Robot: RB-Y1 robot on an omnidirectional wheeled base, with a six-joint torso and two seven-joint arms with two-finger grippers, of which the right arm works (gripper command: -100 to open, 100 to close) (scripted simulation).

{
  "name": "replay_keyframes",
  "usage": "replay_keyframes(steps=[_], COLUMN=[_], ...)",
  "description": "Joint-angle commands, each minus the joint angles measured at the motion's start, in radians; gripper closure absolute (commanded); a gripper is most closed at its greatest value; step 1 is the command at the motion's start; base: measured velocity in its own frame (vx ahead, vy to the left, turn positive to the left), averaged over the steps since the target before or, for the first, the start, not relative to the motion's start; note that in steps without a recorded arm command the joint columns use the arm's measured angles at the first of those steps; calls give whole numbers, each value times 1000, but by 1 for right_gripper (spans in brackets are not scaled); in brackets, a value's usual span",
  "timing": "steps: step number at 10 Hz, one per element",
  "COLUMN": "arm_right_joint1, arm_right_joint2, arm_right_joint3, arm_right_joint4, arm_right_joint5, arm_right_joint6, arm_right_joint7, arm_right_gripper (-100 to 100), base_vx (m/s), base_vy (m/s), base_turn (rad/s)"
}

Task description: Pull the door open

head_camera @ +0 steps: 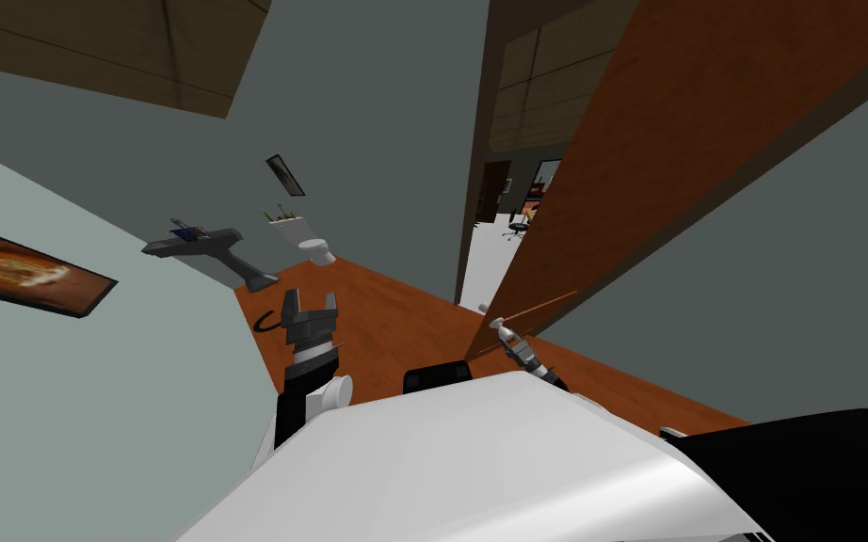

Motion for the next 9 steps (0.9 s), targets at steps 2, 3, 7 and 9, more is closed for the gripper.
replay_keyframes(steps=[2,3,7,9], arm_right_joint1=[32,38,44,44], arm_right_joint2=[-9,-12,-15,-15], arm_right_joint3=[31,39,45,45], arm_right_joint4=[1,0,0,0], arm_right_joint5=[27,34,39,39], arm_right_joint6=[-53,-65,-75,-75], arm_right_joint7=[0,-1,-1,-1], arm_right_gripper=[100,100,100,100], base_vx=[-145,-102,-45,13], base_vy=[-47,-31,-14,2], base_turn=[67,31,14,5])
